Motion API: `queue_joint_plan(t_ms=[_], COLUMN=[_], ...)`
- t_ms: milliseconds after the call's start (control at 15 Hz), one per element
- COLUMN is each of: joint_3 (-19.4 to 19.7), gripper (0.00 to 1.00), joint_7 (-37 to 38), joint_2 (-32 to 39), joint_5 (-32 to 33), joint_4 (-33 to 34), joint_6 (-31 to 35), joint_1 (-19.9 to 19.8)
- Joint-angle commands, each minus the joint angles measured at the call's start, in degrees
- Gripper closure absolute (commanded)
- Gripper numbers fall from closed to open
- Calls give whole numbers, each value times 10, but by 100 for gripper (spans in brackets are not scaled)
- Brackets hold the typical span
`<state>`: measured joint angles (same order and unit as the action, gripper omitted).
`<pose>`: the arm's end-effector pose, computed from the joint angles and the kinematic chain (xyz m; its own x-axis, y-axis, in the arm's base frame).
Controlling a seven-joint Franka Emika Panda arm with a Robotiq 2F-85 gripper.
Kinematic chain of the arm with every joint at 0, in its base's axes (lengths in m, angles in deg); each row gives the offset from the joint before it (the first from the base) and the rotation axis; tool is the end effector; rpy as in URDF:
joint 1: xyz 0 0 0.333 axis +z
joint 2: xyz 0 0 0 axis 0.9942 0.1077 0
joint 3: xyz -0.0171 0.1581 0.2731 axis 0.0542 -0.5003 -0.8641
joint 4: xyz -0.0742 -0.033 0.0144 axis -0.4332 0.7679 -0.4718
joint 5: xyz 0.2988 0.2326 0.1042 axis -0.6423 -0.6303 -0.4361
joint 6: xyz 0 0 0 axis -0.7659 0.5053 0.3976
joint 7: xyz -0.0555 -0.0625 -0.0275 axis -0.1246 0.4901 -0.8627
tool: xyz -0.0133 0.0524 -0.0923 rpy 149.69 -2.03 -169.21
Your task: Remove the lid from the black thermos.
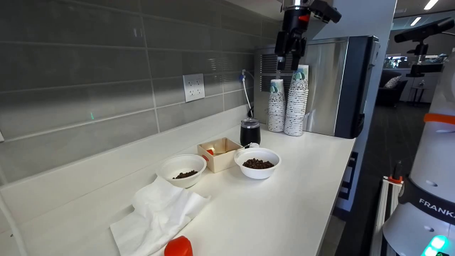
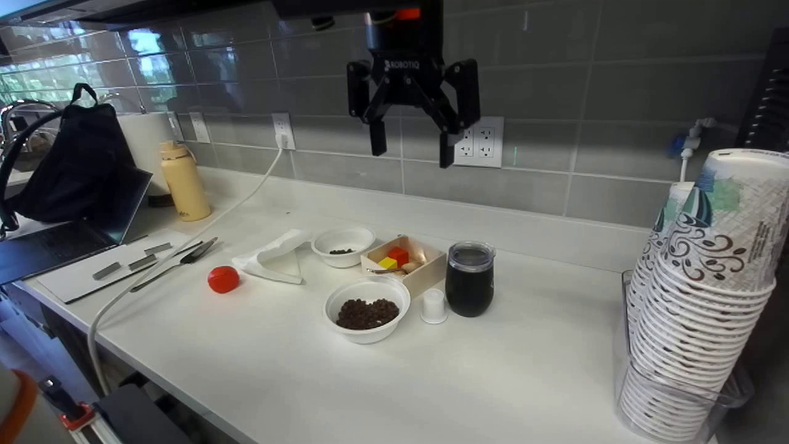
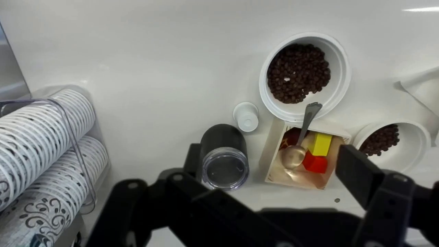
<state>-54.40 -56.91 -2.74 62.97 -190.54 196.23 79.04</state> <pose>0.3620 -0.1450 0.4925 0.9943 -0.0253 0.1035 -0.0219 -0.9992 -0.0339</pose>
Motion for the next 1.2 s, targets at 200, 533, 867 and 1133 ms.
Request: queue_joint_plan(t_ms=[200,533,867,1133], joint_3=[20,9,-14,-34], gripper=[0,0,0,0], joint_7=[-27,-43,-56,-64], joint_2=[128,226,311,352], joint_5=[-35,-59,-84,-95], joint_4=[23,49,89,112], joint_6=[100,179,224,232], joint_1=[-8,-5,-9,-16])
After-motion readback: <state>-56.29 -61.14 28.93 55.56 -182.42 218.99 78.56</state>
